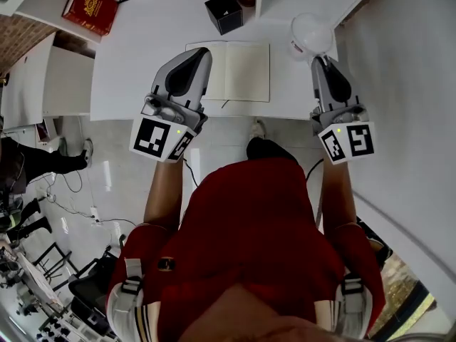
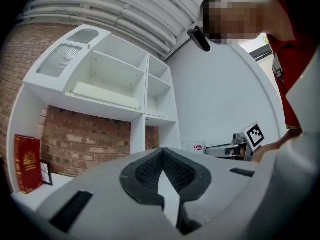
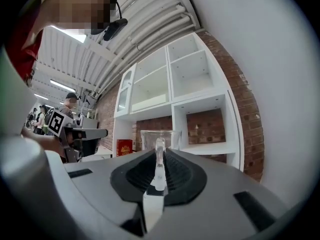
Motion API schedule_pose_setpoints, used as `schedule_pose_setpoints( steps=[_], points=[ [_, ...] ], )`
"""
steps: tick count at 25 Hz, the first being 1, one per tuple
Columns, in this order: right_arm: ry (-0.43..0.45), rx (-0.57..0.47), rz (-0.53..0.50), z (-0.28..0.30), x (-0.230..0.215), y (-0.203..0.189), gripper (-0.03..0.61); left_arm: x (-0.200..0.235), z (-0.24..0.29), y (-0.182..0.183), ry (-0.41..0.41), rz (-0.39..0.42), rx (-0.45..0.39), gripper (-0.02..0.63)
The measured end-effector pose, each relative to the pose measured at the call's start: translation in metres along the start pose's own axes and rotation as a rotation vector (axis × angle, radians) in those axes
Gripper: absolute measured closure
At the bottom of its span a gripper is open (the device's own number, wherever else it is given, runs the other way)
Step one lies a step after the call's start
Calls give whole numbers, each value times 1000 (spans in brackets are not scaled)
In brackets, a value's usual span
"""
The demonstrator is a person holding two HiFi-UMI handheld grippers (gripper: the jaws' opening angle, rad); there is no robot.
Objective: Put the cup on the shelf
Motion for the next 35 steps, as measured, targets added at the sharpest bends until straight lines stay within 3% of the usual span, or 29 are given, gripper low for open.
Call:
schedule_pose_setpoints(
  steps=[12, 20, 35],
  points=[
    [73, 87, -12, 79, -61, -46, 551, 26, 64, -28, 69, -27, 5, 609],
    [39, 136, -3, 120, -71, -70, 551, 52, 81, -36, 57, -45, -9, 609],
    [-45, 215, 42, 197, -97, -123, 551, 86, 97, -57, 32, -61, 39, 609]
  ],
)
Point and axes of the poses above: the fingertips, and each gripper's own axes: z forward along the fingers, x to its left, y out of its top, the point moved 9 cm from there along -z, backward along the fingers, and after that the axes turned 6 degrees about x, right-handed, at the moved point
